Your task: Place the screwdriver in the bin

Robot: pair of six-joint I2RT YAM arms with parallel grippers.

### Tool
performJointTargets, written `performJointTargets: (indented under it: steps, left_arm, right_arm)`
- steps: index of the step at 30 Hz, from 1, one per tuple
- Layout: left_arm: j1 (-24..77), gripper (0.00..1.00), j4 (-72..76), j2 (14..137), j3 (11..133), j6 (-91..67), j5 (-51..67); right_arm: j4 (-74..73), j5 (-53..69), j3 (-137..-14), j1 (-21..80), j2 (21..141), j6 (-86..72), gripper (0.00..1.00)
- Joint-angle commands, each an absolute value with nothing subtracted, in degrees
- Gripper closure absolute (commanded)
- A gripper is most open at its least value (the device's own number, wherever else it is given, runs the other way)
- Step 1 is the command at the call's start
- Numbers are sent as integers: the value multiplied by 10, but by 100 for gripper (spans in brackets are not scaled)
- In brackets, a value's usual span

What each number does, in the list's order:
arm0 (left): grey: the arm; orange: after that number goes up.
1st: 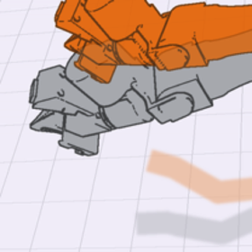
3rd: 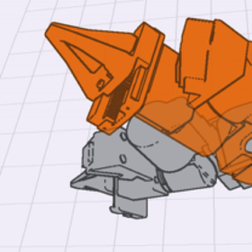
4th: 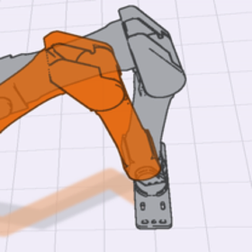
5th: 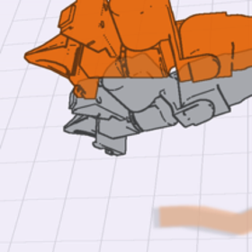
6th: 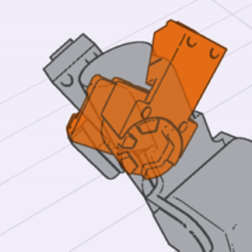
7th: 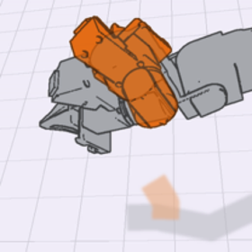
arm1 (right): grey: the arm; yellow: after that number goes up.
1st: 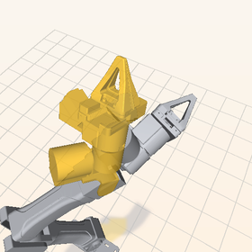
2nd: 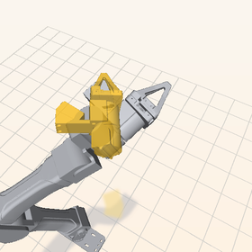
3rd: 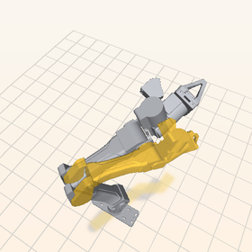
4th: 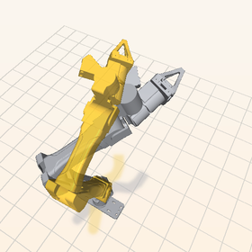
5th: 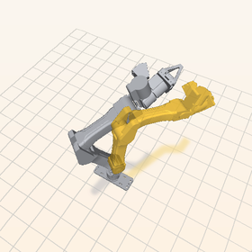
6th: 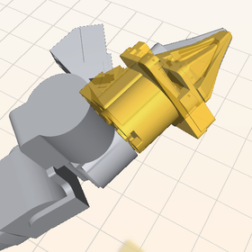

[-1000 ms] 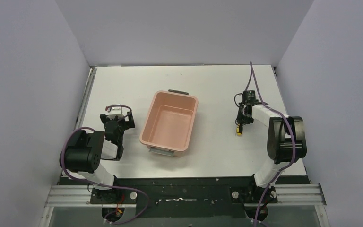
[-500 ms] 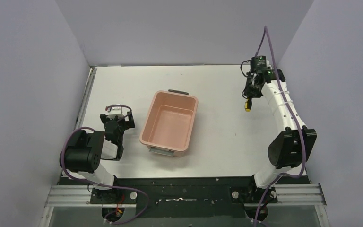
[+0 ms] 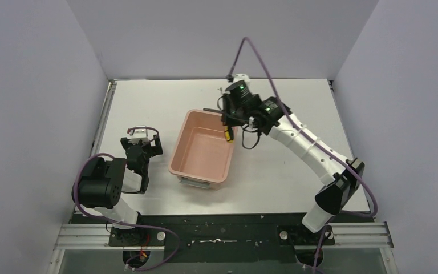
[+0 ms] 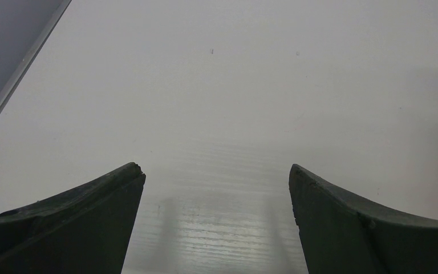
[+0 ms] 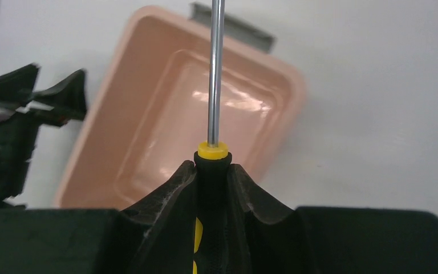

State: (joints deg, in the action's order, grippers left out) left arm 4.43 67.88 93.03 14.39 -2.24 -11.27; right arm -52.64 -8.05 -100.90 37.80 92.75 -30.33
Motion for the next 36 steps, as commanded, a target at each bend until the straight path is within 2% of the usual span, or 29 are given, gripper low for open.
performJointTargets:
  steps: [1, 5, 16, 18, 20, 21, 22, 24, 25, 31, 36]
  left_arm:
    - [42, 3, 693, 923, 146, -17, -105]
    - [42, 3, 693, 923, 146, -17, -105]
    - [42, 3, 692, 923, 146, -17, -105]
    - [42, 3, 693, 923, 146, -17, -105]
    - [42, 3, 692, 923, 146, -17, -105]
    - [42, 3, 692, 924, 146, -17, -105]
    - [42, 3, 692, 923, 146, -17, -105]
    - [42, 3, 693, 923, 146, -17, -105]
    - [42, 3, 693, 924, 146, -17, -105]
    - [42, 3, 692, 923, 146, -17, -105]
    - [42, 3, 692, 923, 146, -17, -105]
  right_arm:
    - [-405, -89, -1020, 475, 971, -354, 100]
    - [-405, -102, -1032, 512, 1042, -355, 100]
    - [-349, -127, -908, 540, 1141, -390, 100]
    - [-340, -131, -895, 540, 1154, -395, 96]
    - [-329, -131, -885, 540, 1162, -398, 89]
    - [-325, -131, -880, 540, 1167, -401, 79]
    - [-324, -133, -877, 539, 1168, -403, 59]
    - [-325, -141, -875, 539, 1165, -406, 36]
    - [-326, -144, -876, 540, 1160, -406, 32]
    - [-352, -161, -913, 544, 1112, -385, 24]
    - [-353, -152, -945, 549, 1048, -341, 1]
